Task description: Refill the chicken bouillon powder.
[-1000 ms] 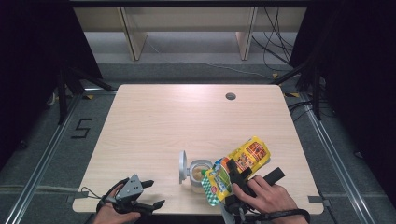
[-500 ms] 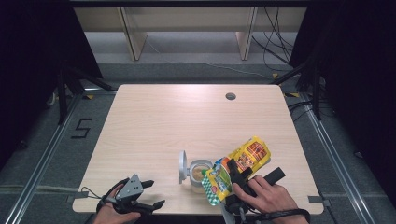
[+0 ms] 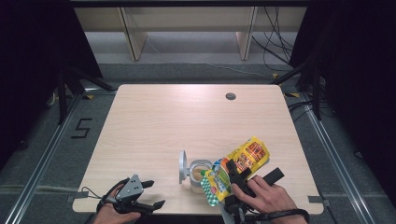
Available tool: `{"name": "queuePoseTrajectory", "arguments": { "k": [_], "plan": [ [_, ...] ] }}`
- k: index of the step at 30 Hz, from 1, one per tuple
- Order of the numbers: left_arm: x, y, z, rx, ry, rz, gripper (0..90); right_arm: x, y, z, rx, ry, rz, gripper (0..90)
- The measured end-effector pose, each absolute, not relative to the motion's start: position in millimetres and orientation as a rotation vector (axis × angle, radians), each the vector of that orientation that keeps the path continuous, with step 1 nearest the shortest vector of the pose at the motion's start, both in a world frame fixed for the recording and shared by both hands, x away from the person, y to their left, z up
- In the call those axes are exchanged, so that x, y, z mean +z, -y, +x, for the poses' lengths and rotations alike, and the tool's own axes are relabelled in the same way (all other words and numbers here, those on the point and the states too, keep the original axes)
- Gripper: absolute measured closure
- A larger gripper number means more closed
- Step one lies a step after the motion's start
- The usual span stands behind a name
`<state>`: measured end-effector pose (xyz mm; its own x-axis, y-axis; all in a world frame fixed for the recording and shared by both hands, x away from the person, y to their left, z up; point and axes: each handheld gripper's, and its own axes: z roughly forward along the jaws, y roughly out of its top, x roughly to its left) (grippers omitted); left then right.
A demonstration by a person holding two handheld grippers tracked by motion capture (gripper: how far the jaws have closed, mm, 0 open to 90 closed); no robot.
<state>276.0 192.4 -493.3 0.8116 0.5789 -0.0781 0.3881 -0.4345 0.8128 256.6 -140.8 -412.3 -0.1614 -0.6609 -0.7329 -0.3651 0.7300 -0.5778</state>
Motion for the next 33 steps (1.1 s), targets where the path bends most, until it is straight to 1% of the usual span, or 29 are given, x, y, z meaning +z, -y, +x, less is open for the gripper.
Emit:
{"name": "queuePoseTrajectory", "arguments": {
  "k": [1, 3, 6, 8, 15, 19, 23, 25, 33],
  "plan": [
    [-492.8, -193.0, 276.3, 0.258, -0.711, 2.091, 21.0, -412.0, 140.7, 256.2, -0.320, -1.763, -0.810, 65.4],
    [-493.5, -191.5, 275.1, 0.243, -0.722, 2.061, 21.1, -411.8, 140.2, 256.9, -0.327, -1.772, -0.819, 65.4],
    [-493.2, -192.7, 276.2, 0.266, -0.708, 2.086, 21.0, -413.3, 141.6, 256.4, -0.327, -1.791, -0.792, 65.4],
    [-493.6, -191.6, 275.2, 0.253, -0.721, 2.065, 21.0, -412.7, 141.8, 256.1, -0.323, -1.789, -0.786, 65.4],
    [-493.6, -191.9, 275.6, 0.260, -0.718, 2.071, 21.0, -411.5, 142.5, 257.8, -0.339, -1.763, -0.813, 65.4],
    [-493.8, -191.7, 275.4, 0.256, -0.721, 2.065, 21.0, -413.7, 143.5, 256.1, -0.298, -1.780, -0.760, 65.6],
    [-493.6, -191.4, 275.1, 0.244, -0.722, 2.060, 21.0, -411.2, 142.3, 258.1, -0.353, -1.771, -0.821, 65.5],
    [-493.7, -191.5, 275.2, 0.245, -0.722, 2.061, 21.0, -413.8, 142.8, 255.7, -0.326, -1.769, -0.772, 65.6],
    [-493.4, -191.6, 275.2, 0.244, -0.723, 2.061, 21.0, -411.8, 138.4, 255.2, -0.378, -1.752, -0.840, 65.8]
  ]
}}
